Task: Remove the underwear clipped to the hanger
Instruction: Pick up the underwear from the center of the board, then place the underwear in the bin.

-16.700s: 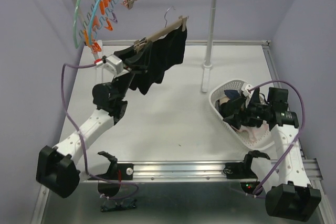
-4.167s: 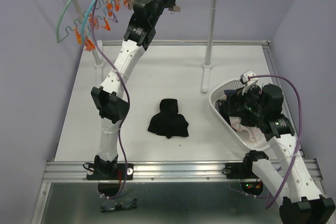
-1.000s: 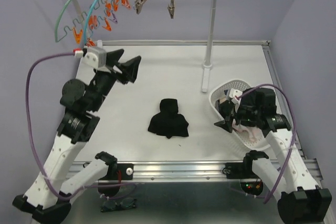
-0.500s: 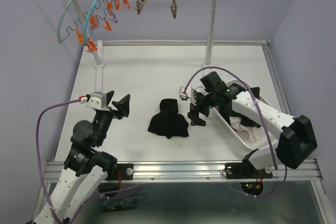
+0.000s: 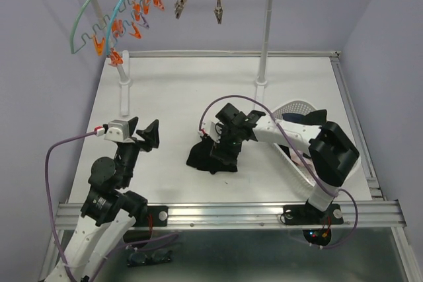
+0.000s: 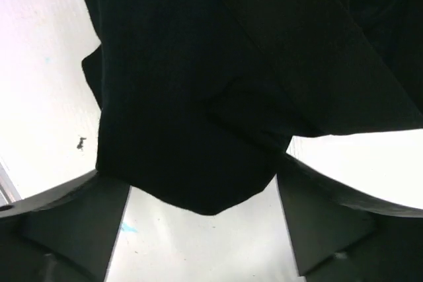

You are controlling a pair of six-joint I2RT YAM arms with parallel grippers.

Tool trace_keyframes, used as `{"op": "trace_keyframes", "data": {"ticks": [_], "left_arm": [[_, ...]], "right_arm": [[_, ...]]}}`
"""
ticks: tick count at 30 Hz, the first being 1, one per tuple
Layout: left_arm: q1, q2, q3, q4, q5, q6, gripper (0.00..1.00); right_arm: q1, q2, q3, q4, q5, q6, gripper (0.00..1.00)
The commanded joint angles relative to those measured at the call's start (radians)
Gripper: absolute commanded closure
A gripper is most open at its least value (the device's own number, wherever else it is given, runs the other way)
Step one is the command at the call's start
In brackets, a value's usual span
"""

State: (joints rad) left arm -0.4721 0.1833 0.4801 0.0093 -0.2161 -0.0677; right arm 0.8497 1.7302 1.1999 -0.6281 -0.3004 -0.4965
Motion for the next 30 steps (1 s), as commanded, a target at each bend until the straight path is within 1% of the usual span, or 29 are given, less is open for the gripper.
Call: {"op": "trace_keyframes", "data": {"ticks": [1, 2, 3, 4, 5, 7, 8, 9, 11, 12, 13, 15, 16, 18, 19, 20, 22, 23, 24, 26, 27, 29, 30], "left_arm": [[-0.003, 0.025, -0.003, 0.044, 0.02, 0.006, 0.23], [-0.005, 0.015, -0.003, 0.044, 0.02, 0.006, 0.23], [-0.003, 0.009, -0.006, 0.044, 0.017, 0.006, 0.23], [-0.003, 0.001, -0.008, 0.044, 0.014, 0.005, 0.23], [-0.005, -0.011, -0.009, 0.044, 0.006, 0.006, 0.23], [-0.003, -0.021, -0.011, 0.043, -0.005, 0.009, 0.23], [-0.003, -0.03, -0.011, 0.041, -0.015, 0.011, 0.23], [-0.005, -0.031, -0.009, 0.041, -0.017, 0.011, 0.23], [-0.005, -0.034, -0.009, 0.04, -0.019, 0.012, 0.23], [-0.005, -0.035, -0.009, 0.04, -0.017, 0.012, 0.23], [-0.005, -0.033, -0.009, 0.04, -0.014, 0.014, 0.23], [-0.003, -0.03, -0.009, 0.04, -0.008, 0.014, 0.23], [-0.003, -0.028, -0.008, 0.04, -0.005, 0.013, 0.23], [-0.003, -0.025, -0.009, 0.04, -0.002, 0.014, 0.23], [-0.003, -0.025, -0.008, 0.04, 0.0, 0.014, 0.23], [-0.003, -0.024, -0.008, 0.04, -0.002, 0.013, 0.23], [-0.002, -0.022, -0.008, 0.041, 0.006, 0.014, 0.23], [-0.002, -0.022, -0.008, 0.041, 0.003, 0.014, 0.23], [-0.003, -0.022, -0.008, 0.041, 0.006, 0.016, 0.23], [-0.003, -0.022, -0.008, 0.041, 0.009, 0.014, 0.23], [-0.002, -0.022, -0.008, 0.041, 0.007, 0.016, 0.23], [-0.003, -0.024, -0.008, 0.041, 0.011, 0.014, 0.23], [-0.002, -0.024, -0.008, 0.041, 0.012, 0.014, 0.23]], "right_arm": [[0.012, 0.029, 0.066, 0.042, 0.049, 0.041, 0.21], [0.012, 0.04, 0.073, 0.042, 0.049, 0.05, 0.52], [0.011, 0.039, 0.078, 0.039, 0.05, 0.05, 0.72], [0.011, 0.034, 0.082, 0.036, 0.05, 0.049, 0.91], [0.011, 0.005, 0.082, 0.033, 0.052, 0.046, 1.0], [0.006, -0.043, 0.089, -0.021, -0.002, -0.013, 1.0], [-0.006, -0.096, 0.096, -0.054, -0.035, -0.049, 0.99], [-0.021, -0.131, 0.101, -0.12, -0.101, -0.11, 0.99], [-0.101, -0.194, 0.131, -0.177, -0.179, -0.155, 0.99], [-0.138, -0.265, 0.144, -0.206, -0.193, -0.165, 0.99], [-0.223, -0.297, 0.17, -0.217, -0.207, -0.162, 0.99], [-0.314, -0.366, 0.191, -0.223, -0.217, -0.128, 0.99], [-0.407, -0.43, 0.208, -0.223, -0.21, -0.114, 0.99], [-0.507, -0.487, 0.221, -0.22, -0.204, -0.077, 0.99], [-0.593, -0.553, 0.224, -0.217, -0.198, -0.07, 0.99], [-0.627, -0.581, 0.222, -0.216, -0.192, -0.063, 0.99], [-0.707, -0.662, 0.222, -0.203, -0.131, -0.039, 0.99], [-0.724, -0.687, 0.222, -0.203, -0.1, -0.036, 0.99], [-0.738, -0.702, 0.218, -0.199, -0.026, -0.031, 0.99], [-0.764, -0.744, 0.207, -0.196, 0.052, -0.031, 0.99], [-0.767, -0.754, 0.187, -0.197, 0.119, -0.033, 0.99], [-0.77, -0.782, 0.159, -0.197, 0.182, -0.03, 0.99], [-0.77, -0.79, 0.147, -0.197, 0.182, -0.028, 0.99]]}}
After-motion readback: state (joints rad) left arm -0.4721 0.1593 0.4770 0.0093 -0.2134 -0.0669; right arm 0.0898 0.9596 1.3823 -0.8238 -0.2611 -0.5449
